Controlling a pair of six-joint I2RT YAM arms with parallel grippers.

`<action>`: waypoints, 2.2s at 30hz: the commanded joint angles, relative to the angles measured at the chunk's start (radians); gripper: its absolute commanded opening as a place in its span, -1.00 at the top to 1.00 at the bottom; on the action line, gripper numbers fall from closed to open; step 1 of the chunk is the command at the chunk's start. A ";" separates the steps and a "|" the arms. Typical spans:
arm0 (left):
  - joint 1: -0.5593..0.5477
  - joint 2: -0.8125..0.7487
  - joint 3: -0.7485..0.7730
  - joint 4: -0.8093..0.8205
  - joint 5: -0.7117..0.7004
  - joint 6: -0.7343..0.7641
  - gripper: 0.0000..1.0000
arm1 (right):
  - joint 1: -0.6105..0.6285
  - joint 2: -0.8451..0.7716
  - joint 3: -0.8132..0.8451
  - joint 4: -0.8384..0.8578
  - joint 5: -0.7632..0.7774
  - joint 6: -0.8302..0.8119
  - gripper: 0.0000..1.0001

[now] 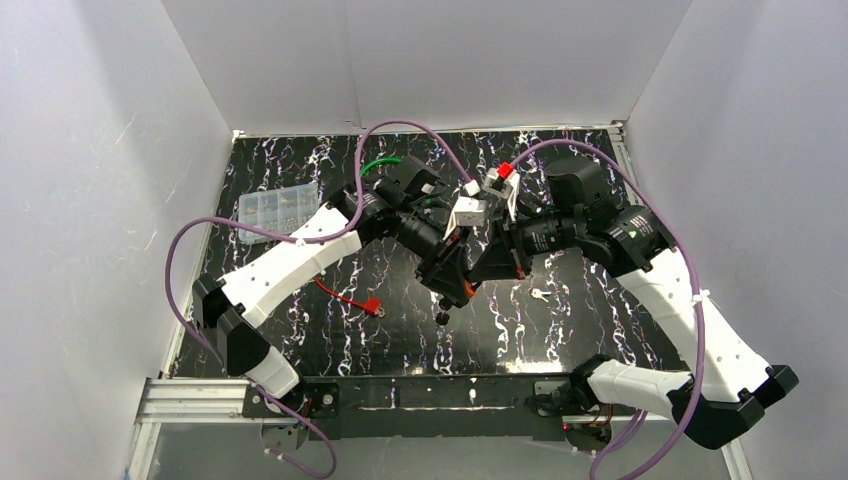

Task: Unlock with the key
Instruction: Pick up the lock from the center of the board, then unlock the lock.

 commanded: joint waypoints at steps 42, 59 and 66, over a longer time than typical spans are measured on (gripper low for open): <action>0.244 -0.073 0.050 0.318 -0.952 -0.784 1.00 | 0.365 -0.173 -0.373 0.886 1.133 -0.166 -0.49; 0.255 -0.071 0.082 0.302 -0.991 -0.899 1.00 | 0.479 0.005 -0.441 1.137 1.288 -0.221 -0.39; 0.271 -0.068 0.123 0.280 -0.966 -0.985 1.00 | 0.511 0.095 -0.441 1.223 1.349 -0.382 -0.21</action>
